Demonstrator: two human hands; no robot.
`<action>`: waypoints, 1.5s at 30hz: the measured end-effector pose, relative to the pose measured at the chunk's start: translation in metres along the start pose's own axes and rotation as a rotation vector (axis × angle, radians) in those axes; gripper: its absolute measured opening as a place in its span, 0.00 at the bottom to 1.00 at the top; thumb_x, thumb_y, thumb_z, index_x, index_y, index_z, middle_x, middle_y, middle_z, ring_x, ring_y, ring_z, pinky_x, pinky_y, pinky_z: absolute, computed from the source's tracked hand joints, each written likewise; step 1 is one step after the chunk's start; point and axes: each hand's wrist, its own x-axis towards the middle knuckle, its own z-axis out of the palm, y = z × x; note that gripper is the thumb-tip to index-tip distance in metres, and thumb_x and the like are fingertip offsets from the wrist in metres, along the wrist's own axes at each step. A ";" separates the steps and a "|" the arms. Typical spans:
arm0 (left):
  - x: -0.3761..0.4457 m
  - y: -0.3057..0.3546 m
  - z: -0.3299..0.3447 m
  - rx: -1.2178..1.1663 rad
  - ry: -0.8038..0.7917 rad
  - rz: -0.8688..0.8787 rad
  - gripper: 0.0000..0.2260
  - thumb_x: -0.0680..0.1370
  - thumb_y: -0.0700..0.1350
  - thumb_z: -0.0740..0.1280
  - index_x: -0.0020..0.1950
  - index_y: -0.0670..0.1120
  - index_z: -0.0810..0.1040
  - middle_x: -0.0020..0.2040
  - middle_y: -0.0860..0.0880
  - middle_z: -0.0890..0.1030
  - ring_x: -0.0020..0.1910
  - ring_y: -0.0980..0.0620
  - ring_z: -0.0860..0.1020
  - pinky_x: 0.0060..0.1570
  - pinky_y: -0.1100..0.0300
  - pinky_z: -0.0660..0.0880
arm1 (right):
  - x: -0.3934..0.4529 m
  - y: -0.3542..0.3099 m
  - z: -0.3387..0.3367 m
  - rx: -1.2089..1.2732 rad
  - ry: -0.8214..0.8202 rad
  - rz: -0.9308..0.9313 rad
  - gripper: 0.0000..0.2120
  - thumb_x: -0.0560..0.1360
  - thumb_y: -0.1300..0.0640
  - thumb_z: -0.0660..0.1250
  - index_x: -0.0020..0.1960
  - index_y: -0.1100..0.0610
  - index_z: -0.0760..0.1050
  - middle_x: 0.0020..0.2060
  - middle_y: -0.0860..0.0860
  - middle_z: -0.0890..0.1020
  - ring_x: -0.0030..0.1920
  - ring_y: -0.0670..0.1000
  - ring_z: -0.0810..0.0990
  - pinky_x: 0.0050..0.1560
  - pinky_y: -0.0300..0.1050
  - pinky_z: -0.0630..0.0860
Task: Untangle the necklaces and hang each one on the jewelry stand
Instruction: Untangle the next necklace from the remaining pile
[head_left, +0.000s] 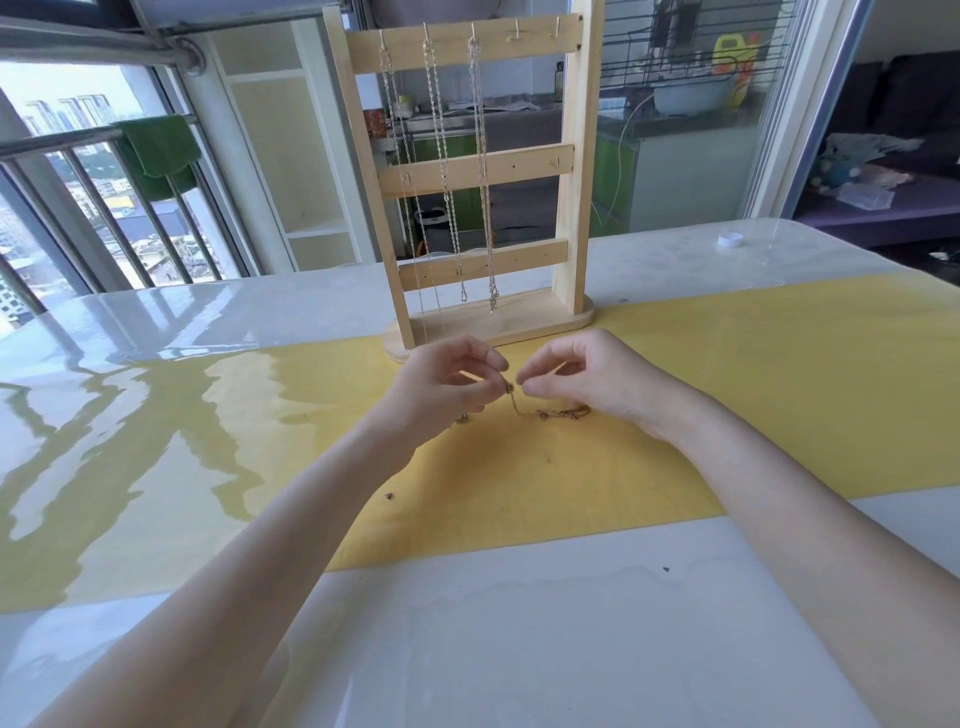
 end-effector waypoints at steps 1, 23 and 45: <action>0.000 0.000 0.000 0.010 -0.004 -0.006 0.06 0.76 0.36 0.68 0.44 0.47 0.78 0.36 0.56 0.79 0.35 0.56 0.75 0.42 0.59 0.72 | 0.000 0.000 0.002 0.007 -0.029 -0.013 0.04 0.73 0.60 0.71 0.47 0.53 0.81 0.34 0.39 0.80 0.32 0.38 0.73 0.34 0.28 0.69; -0.003 0.004 0.002 -0.010 -0.012 -0.047 0.06 0.77 0.40 0.68 0.40 0.47 0.79 0.35 0.51 0.77 0.30 0.57 0.72 0.35 0.62 0.66 | -0.005 -0.004 0.001 0.223 -0.008 -0.012 0.07 0.76 0.61 0.67 0.39 0.59 0.80 0.30 0.45 0.81 0.30 0.42 0.70 0.31 0.35 0.67; -0.006 0.008 0.007 -0.115 -0.222 -0.095 0.07 0.78 0.39 0.66 0.40 0.43 0.77 0.31 0.54 0.79 0.33 0.58 0.76 0.42 0.64 0.77 | 0.001 0.001 0.007 0.317 -0.126 0.002 0.04 0.65 0.57 0.64 0.34 0.58 0.75 0.33 0.53 0.74 0.37 0.48 0.71 0.31 0.36 0.66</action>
